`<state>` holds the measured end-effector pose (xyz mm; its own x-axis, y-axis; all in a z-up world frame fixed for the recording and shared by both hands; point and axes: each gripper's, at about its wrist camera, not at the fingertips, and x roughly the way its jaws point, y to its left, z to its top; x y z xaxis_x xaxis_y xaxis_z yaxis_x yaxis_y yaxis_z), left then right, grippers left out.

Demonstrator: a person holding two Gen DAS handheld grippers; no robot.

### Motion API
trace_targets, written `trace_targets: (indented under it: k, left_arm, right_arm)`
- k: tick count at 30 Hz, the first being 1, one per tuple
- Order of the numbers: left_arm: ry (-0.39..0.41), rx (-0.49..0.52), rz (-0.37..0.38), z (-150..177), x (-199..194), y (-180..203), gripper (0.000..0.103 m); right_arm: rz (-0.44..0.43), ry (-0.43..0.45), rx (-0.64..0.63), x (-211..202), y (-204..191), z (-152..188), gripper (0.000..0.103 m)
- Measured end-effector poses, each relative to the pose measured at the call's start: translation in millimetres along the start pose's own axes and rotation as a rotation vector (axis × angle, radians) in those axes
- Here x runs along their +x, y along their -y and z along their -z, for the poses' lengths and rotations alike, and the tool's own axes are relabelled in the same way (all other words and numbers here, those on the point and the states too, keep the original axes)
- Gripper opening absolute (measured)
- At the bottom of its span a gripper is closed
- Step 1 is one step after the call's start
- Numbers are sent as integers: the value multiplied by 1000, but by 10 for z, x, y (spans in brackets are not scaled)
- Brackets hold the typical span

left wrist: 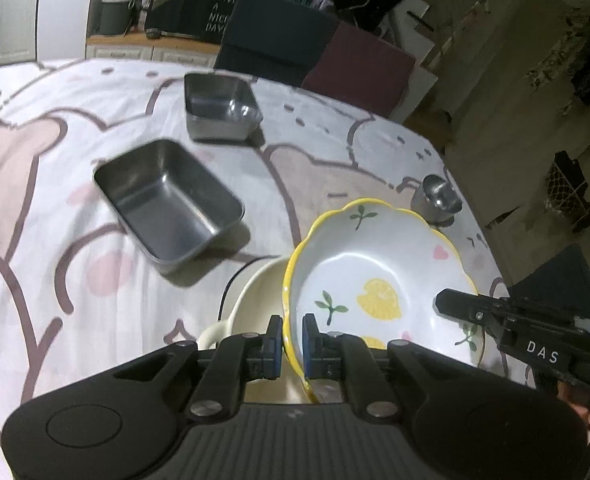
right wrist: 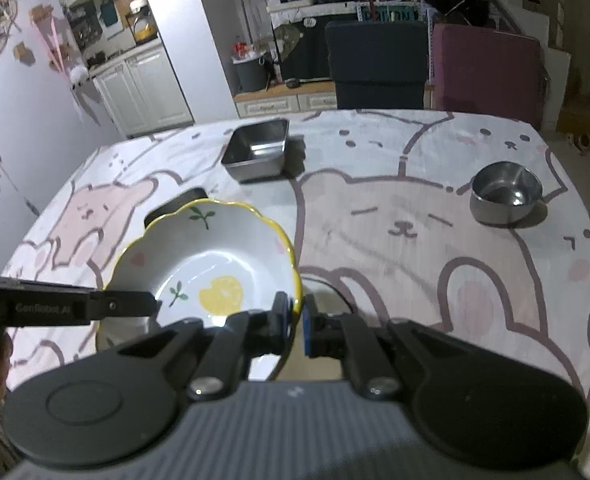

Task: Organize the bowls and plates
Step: 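Lift the lemon-print bowl with both grippers and carry it toward the cream bowl, then lower the lemon-print bowl into the cream bowl with both grippers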

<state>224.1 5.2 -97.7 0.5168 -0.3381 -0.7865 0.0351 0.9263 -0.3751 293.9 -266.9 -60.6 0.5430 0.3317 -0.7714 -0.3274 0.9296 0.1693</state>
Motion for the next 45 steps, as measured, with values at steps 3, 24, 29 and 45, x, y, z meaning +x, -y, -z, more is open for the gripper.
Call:
trace_targets:
  k: [3,24,29,45]
  left_arm:
    - [-7,-5,0,8,23,-50,10]
    - [-43,-18,-16,96,95,-186,11]
    - [-54,-14,-26,112,118,-202,11]
    - [-43,9,-46,154,131,-251,13]
  right_arm:
    - [2,-25,-11,39,-29,24,8]
    - [17,-108,-62,254,-130,38,9]
    - [24,-124,-76,287,-148,45,9]
    - [40,-152,-116,425,-232,12,10]
